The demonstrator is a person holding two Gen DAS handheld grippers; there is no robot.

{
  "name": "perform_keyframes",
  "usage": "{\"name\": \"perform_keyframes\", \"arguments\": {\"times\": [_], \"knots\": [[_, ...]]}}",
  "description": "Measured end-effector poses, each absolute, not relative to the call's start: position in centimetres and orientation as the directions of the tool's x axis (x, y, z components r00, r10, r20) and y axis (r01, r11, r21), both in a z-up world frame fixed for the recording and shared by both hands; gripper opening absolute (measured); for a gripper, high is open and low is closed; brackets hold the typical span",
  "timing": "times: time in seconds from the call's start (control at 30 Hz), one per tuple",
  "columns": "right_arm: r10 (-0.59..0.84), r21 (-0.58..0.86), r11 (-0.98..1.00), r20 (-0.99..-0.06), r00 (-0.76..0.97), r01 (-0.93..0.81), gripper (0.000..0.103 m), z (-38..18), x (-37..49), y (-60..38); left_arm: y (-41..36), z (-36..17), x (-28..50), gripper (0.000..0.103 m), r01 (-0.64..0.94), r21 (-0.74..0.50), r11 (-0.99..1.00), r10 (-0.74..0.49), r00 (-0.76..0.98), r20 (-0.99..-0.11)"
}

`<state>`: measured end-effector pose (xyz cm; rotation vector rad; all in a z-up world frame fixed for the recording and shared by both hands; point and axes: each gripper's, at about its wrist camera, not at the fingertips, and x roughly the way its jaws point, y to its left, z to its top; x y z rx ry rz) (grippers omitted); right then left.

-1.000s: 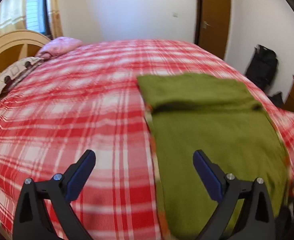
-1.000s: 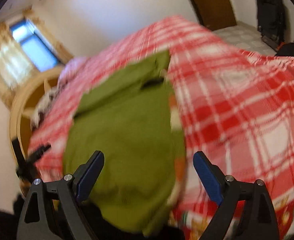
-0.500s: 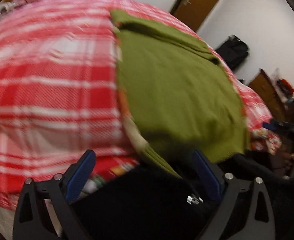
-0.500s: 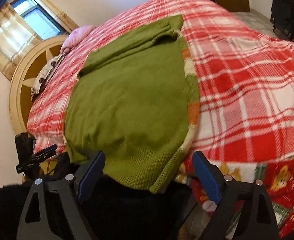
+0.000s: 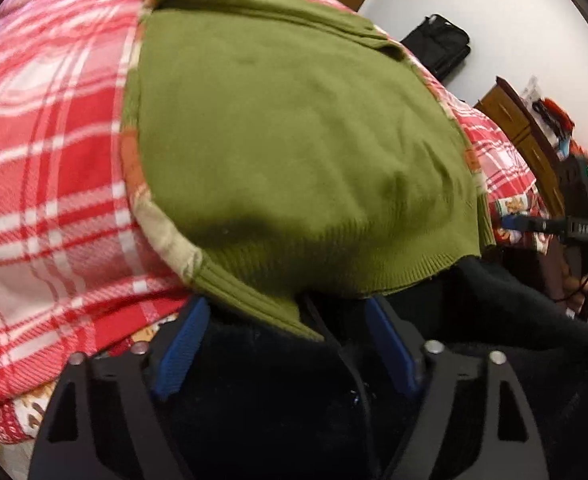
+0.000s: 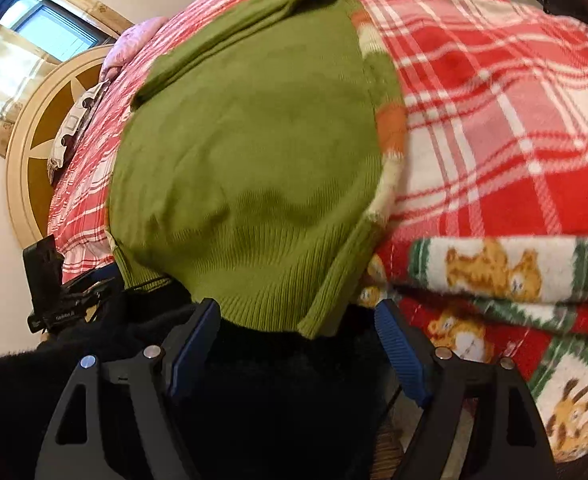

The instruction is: Fold small clothes

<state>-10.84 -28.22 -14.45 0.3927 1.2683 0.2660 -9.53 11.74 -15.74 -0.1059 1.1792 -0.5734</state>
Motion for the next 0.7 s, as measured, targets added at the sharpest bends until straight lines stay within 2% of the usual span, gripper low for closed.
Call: {"name": "perform_keyframes", "arguments": {"times": [0.07, 0.33, 0.37, 0.4, 0.43, 0.5, 0.53, 0.6, 0.7], "knots": [[0.395, 0.417, 0.908, -0.880, 0.266, 0.031, 0.080, -15.1, -10.9, -28.0, 12.3, -16.1, -9.2, 0.073, 0.338, -0.401, 0.852, -0.491, 0.249, -0.835], [0.420, 0.440, 0.898, -0.875, 0.239, 0.032, 0.078, -17.5, -10.2, -26.2, 12.0, -16.6, -9.1, 0.073, 0.337, -0.435, 0.835, -0.520, 0.226, -0.824], [0.429, 0.449, 0.893, -0.872, 0.235, 0.038, 0.060, -17.9, -10.0, -26.1, 12.1, -16.8, -9.0, 0.069, 0.334, -0.443, 0.832, -0.526, 0.222, -0.821], [0.441, 0.461, 0.887, -0.869, 0.227, 0.041, 0.037, -18.3, -9.9, -26.0, 12.2, -16.8, -9.0, 0.063, 0.333, -0.445, 0.831, -0.528, 0.222, -0.820], [0.456, 0.475, 0.879, -0.863, 0.216, 0.044, 0.029, -18.7, -9.9, -25.9, 12.2, -16.9, -9.0, 0.059, 0.332, -0.447, 0.831, -0.528, 0.219, -0.820], [0.470, 0.487, 0.873, -0.857, 0.209, 0.034, 0.020, -19.0, -9.9, -25.7, 12.3, -17.2, -8.9, 0.039, 0.326, -0.446, 0.833, -0.524, 0.211, -0.825], [0.464, 0.478, 0.878, -0.861, 0.208, 0.021, 0.018, -19.0, -10.0, -25.4, 12.3, -17.5, -8.8, 0.035, 0.321, -0.447, 0.835, -0.521, 0.196, -0.831], [0.471, 0.480, 0.877, -0.857, 0.209, -0.010, 0.009, -18.4, -10.2, -25.1, 12.5, -18.0, -8.7, 0.019, 0.313, -0.456, 0.833, -0.523, 0.177, -0.834], [0.531, 0.543, 0.840, -0.809, 0.251, -0.028, 0.005, -16.5, -10.2, -25.5, 12.7, -17.8, -8.9, 0.009, 0.316, -0.462, 0.829, -0.530, 0.178, -0.829]]}}
